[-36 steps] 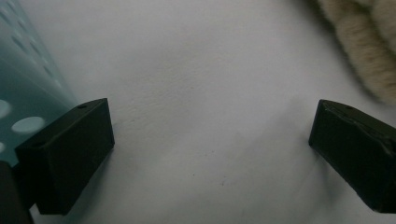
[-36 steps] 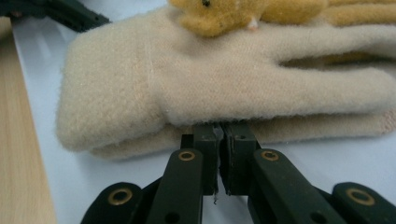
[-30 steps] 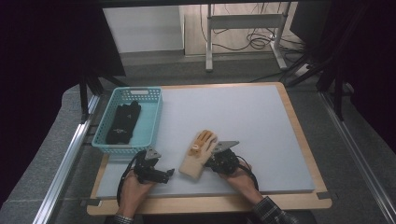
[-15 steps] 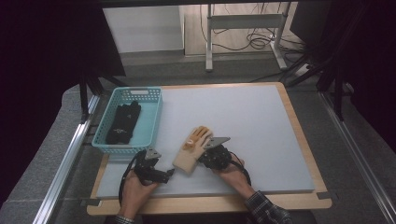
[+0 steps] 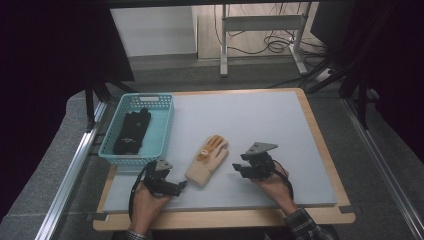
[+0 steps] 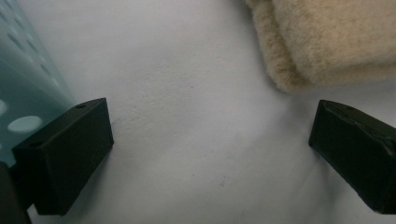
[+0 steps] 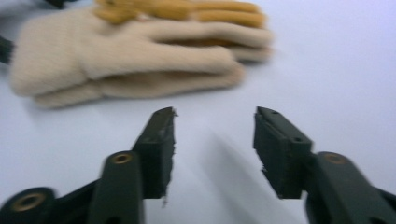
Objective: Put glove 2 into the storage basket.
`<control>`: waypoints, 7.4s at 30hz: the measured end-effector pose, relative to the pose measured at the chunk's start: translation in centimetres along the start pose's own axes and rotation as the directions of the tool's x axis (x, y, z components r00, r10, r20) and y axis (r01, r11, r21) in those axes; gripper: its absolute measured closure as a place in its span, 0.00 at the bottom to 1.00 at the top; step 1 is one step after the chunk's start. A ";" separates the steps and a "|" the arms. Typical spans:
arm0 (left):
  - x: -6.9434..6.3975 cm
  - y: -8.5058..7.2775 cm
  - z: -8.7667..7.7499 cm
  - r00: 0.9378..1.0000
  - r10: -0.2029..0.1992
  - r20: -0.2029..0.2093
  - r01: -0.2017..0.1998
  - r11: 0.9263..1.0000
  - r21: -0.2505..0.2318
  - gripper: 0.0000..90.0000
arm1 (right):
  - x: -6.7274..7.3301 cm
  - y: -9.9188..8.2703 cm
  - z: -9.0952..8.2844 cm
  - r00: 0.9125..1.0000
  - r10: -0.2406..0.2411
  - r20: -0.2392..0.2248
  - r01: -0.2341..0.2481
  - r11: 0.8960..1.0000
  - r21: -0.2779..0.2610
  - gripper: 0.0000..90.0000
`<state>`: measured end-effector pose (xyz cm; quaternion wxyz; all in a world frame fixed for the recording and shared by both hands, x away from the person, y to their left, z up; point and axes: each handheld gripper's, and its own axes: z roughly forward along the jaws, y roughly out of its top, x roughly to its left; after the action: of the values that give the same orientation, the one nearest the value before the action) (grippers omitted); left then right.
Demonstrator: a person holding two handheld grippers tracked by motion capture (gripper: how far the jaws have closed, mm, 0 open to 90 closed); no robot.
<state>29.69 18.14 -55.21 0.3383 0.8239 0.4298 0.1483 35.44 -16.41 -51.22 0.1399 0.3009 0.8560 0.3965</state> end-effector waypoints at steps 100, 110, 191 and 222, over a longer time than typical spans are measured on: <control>-3.4 13.1 3.4 0.997 0.067 0.039 -0.071 0.989 0.132 0.61 | -5.9 -6.4 -4.5 0.973 0.108 0.203 -0.117 0.993 0.034 0.22; -0.2 14.8 0.0 0.999 0.024 -0.021 -0.022 0.996 0.092 0.61 | -5.9 -6.4 -4.5 0.973 0.108 0.203 -0.117 0.992 0.035 0.22; 16.4 12.8 -1.4 0.954 -0.228 -0.195 0.268 0.941 0.207 0.13 | -5.9 -6.4 -4.5 0.973 0.107 0.202 -0.116 0.993 0.034 0.22; 17.6 10.5 0.3 0.916 -0.288 -0.278 0.350 0.914 0.205 0.70 | -5.9 -6.4 -4.5 0.973 0.107 0.202 -0.116 0.993 0.034 0.22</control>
<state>46.61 28.03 -49.08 0.1966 0.7537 0.6125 0.1343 35.26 -26.01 -53.17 0.1959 0.3899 0.8281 0.3520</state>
